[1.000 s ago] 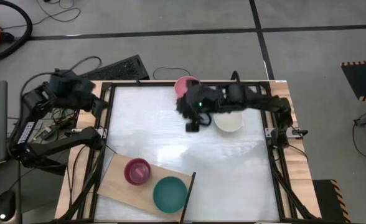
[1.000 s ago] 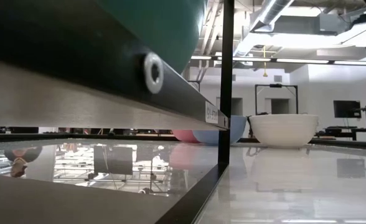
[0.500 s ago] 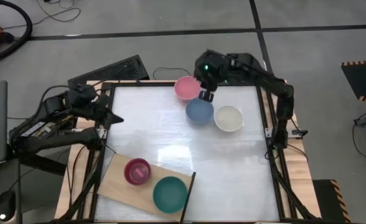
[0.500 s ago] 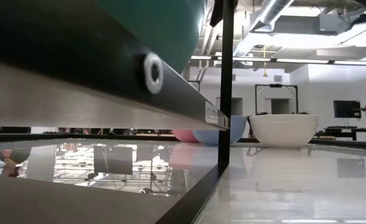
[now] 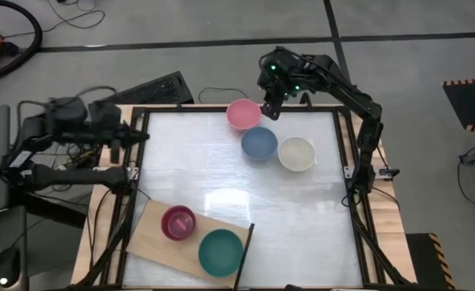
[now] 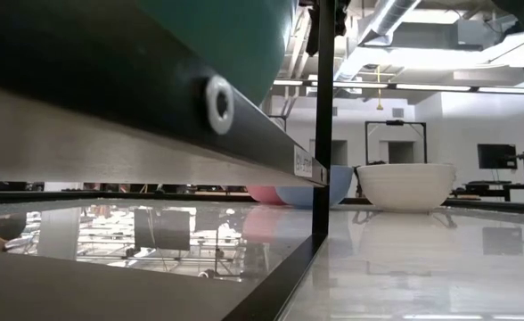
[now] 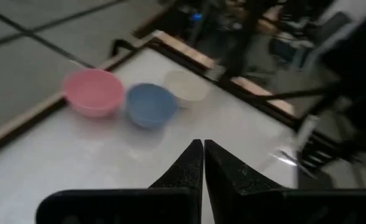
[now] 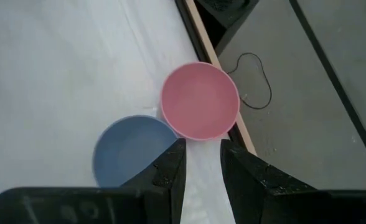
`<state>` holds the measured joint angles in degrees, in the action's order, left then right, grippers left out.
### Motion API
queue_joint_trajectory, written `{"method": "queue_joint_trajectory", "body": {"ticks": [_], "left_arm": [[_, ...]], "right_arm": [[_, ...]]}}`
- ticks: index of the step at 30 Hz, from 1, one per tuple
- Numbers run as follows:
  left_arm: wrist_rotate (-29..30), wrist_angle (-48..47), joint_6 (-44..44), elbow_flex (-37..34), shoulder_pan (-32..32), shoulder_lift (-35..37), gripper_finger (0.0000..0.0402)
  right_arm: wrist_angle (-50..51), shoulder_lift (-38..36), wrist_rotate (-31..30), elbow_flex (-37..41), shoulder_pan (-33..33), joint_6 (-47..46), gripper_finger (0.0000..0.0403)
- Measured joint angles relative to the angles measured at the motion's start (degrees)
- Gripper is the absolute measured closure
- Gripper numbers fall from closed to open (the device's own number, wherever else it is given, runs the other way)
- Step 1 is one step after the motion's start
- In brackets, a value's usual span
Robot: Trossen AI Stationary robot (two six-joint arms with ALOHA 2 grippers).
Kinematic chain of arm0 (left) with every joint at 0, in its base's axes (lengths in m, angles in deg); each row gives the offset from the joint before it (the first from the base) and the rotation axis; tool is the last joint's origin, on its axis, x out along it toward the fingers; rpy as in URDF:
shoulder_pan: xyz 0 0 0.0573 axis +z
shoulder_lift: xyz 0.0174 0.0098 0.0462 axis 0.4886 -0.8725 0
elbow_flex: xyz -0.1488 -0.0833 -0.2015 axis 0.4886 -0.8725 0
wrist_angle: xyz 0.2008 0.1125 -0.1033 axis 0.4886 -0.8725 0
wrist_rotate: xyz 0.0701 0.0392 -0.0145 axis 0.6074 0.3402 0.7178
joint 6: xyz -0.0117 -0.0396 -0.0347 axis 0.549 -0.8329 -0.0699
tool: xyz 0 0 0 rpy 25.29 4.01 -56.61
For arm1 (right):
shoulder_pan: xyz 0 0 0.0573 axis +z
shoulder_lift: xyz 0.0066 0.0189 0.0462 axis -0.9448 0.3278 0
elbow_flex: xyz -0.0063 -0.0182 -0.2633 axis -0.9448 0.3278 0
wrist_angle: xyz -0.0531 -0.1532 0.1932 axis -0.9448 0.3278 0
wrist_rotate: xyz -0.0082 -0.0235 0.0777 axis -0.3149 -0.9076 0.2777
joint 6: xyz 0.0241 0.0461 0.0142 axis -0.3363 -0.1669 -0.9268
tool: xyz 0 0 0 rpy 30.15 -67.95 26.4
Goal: Place and stack bowls onto a shelf
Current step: Stack the pink bowl on top of the light blue bowl on the shelf
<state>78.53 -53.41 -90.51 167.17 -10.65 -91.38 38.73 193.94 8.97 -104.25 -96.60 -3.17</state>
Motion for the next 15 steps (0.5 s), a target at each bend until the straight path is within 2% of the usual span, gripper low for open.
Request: {"method": "queue_joint_trajectory", "body": {"ticks": [5,10,12,15], "left_arm": [[3.1,-0.1,-3.6,-7.8,-8.9,-2.3,0.0401],[10.9,0.0,-1.7,-14.0,-16.5,-5.3,0.0401],[11.6,-0.2,-1.9,-15.0,-17.9,-5.8,0.0401],[9.5,-0.3,-3.9,-17.2,-20.1,-7.1,0.0401]], "right_arm": [[0.3,0.0,0.2,0.0,-0.5,-0.2,0.0276],[0.3,0.0,1.8,0.0,0.0,-2.6,0.0276],[-0.3,0.0,4.9,0.0,0.9,-3.9,0.0276],[-1.1,0.0,7.6,0.0,3.3,-4.1,0.0276]]}}
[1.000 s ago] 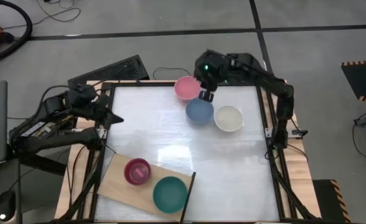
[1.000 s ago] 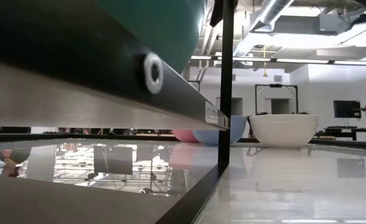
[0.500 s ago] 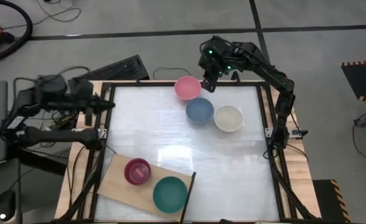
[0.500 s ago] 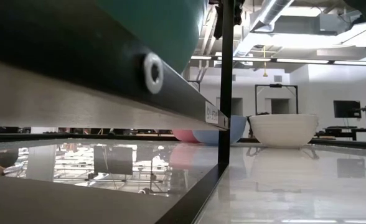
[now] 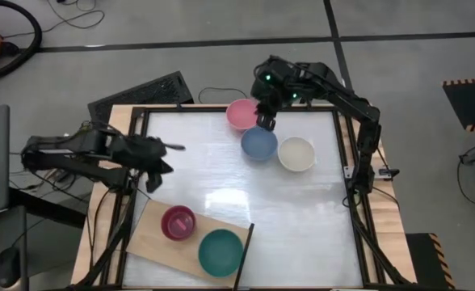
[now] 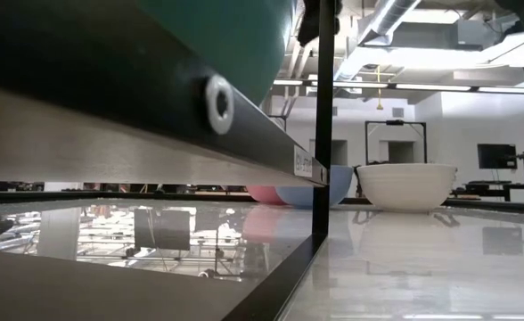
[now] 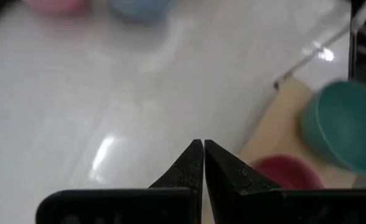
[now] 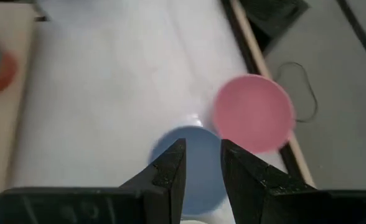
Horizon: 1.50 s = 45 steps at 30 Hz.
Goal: Place and stack bowls onto a shelf
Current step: Stack the pink bowl on top of the light blue bowl on the shelf
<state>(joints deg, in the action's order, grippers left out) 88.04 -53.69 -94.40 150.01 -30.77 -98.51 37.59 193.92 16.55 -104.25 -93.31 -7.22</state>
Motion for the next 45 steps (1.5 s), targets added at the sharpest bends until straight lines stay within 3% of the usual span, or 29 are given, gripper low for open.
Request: {"method": "queue_joint_trajectory", "body": {"ticks": [8,12,16,19,27,36,40,45], "left_arm": [[-1.1,1.6,-8.7,-6.0,-6.1,-7.6,0.0401],[-3.0,3.9,-6.5,-7.0,-8.6,-11.7,0.0389],[-0.1,8.5,-6.2,-7.1,-10.2,-15.8,0.036],[-4.2,15.0,-4.4,-7.1,-10.9,-18.7,0.035],[-3.1,19.7,-2.8,-7.1,-12.0,-26.9,0.0388],[-8.3,24.1,-3.0,-7.1,-12.2,-34.7,0.0401],[-12.4,22.7,-3.3,-7.0,-13.0,-35.8,0.0401],[-12.5,18.9,-5.2,-7.0,-14.4,-35.1,0.0401]], "right_arm": [[-2.1,0.0,0.0,0.0,4.1,0.0,0.0276],[-2.0,0.0,-0.1,0.0,4.1,-0.7,0.0276],[-2.0,0.0,-0.2,0.0,4.1,-1.1,0.0276],[-2.0,0.0,-0.2,0.0,4.4,-1.1,0.0276],[-2.0,0.0,-0.2,0.0,4.5,-1.9,0.0276],[-2.0,0.0,-0.1,0.0,5.0,-1.9,0.0276],[-2.0,0.0,-0.1,0.0,5.0,-1.9,0.0276],[-2.0,0.0,-0.1,0.0,5.0,-1.9,0.0276]]}}
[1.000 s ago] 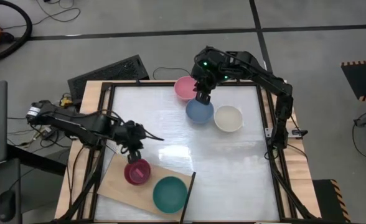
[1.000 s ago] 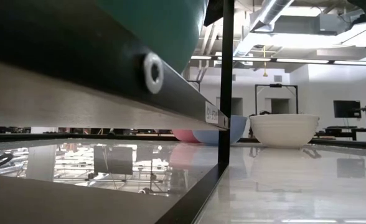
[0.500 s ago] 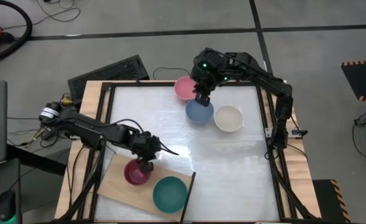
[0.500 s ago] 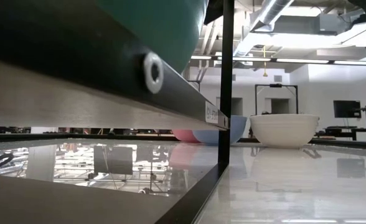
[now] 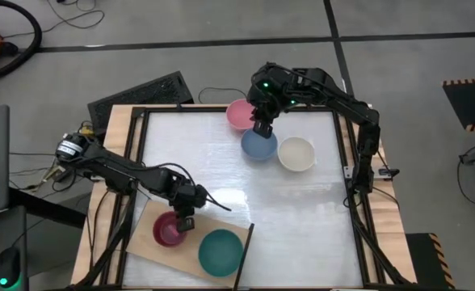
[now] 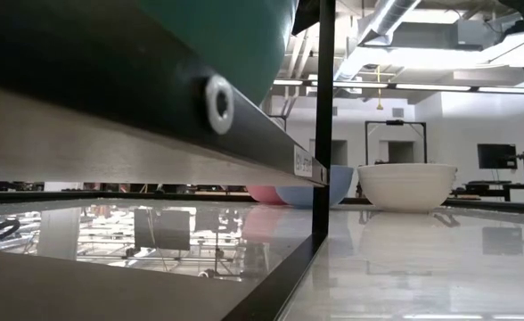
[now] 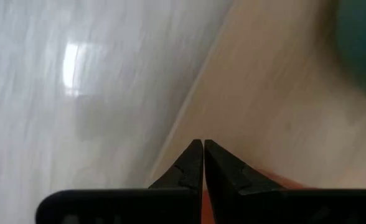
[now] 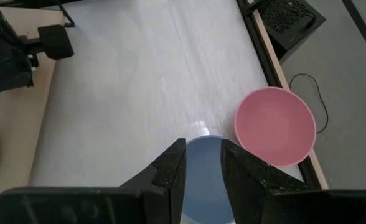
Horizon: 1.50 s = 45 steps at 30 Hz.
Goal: Place and stack bowls onto a shelf
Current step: Stack the pink bowl on top of the light blue bowl on the shelf, then put the light pink bowl on top of the dark green bowl on the shelf
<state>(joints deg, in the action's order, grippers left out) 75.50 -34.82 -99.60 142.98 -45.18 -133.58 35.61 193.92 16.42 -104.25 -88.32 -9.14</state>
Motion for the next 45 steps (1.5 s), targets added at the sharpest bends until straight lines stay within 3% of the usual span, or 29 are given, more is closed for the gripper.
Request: {"method": "queue_joint_trajectory", "body": {"ticks": [12,18,22,26,31,35,45], "left_arm": [[1.6,-5.8,-2.4,1.4,-2.3,1.7,0.0401],[7.1,-6.1,-1.9,7.5,-0.9,8.6,0.0401],[13.3,-6.4,-2.0,11.2,-0.1,15.9,0.0401],[20.5,-6.5,-3.5,12.3,-0.1,23.8,0.0401],[29.1,-8.1,-5.4,12.3,-0.3,32.4,0.0395],[34.7,-10.0,-7.3,12.3,-0.4,37.4,0.038],[39.6,-14.3,-8.4,12.3,-0.4,41.2,0.0367]], "right_arm": [[-1.4,0.0,0.0,0.8,0.0,0.0,0.0276],[-8.6,0.1,-0.4,9.0,-0.2,-0.3,0.0276],[-16.8,0.0,-5.5,17.1,-0.5,-0.8,0.0273],[-15.7,0.1,-13.1,22.5,-2.5,7.9,0.0257],[-14.5,0.0,-9.5,27.0,-7.0,18.3,0.0218],[-19.7,0.0,-7.3,33.1,-9.8,24.1,0.0192],[-34.2,0.1,-5.6,43.4,-13.3,46.6,0.0197]]}}
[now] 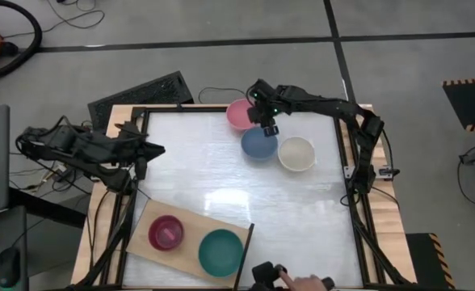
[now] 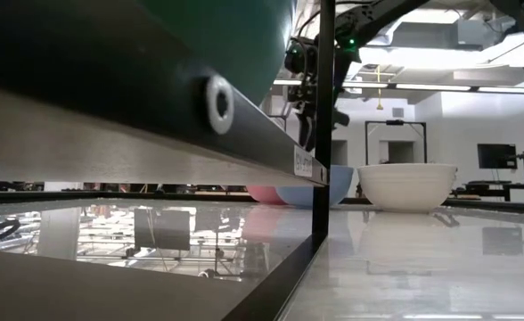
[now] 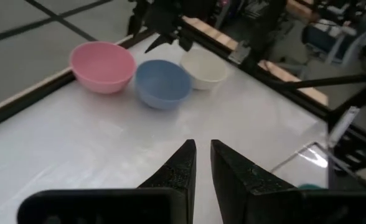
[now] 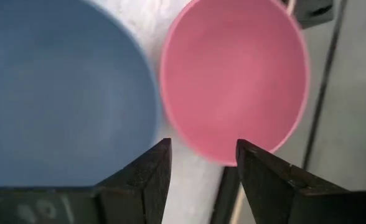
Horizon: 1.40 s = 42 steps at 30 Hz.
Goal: Place and stack bowls onto a shelf
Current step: Put the light pink bowl on top of the dark green bowl on the shelf
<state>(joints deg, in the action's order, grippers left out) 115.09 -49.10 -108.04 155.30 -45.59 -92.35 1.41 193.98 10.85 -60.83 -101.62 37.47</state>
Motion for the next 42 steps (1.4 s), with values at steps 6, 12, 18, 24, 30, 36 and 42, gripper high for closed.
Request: {"method": "queue_joint_trajectory", "body": {"ticks": [6,12,18,24,30,36,42], "left_arm": [[1.3,-3.3,-0.1,0.0,0.0,-0.2,0.0367],[1.4,-4.5,-0.5,0.0,0.0,-0.1,0.0367],[1.5,-4.9,-1.0,0.0,0.0,-0.1,0.0367],[1.5,-5.6,-1.0,0.0,0.0,-0.1,0.0367],[2.9,-5.8,-1.0,0.0,0.0,-0.1,0.0367],[3.0,-5.8,-1.0,0.0,0.0,-0.1,0.0367],[3.5,-5.8,-1.0,0.0,0.0,-0.1,0.0367]], "right_arm": [[-3.2,0.4,0.7,0.2,-1.9,5.6,0.0204],[-3.0,4.7,0.6,0.0,-2.6,8.5,0.0208],[-2.3,7.7,-3.0,-0.3,-2.9,14.1,0.0209],[-2.4,7.8,-3.0,-0.3,-2.8,15.5,0.0215],[-4.2,7.6,-3.0,-0.4,-2.6,15.6,0.0223],[-6.2,7.6,-3.0,-0.4,-0.3,17.6,0.0225],[-7.4,7.6,-3.0,-0.4,1.5,22.8,0.0225]]}}
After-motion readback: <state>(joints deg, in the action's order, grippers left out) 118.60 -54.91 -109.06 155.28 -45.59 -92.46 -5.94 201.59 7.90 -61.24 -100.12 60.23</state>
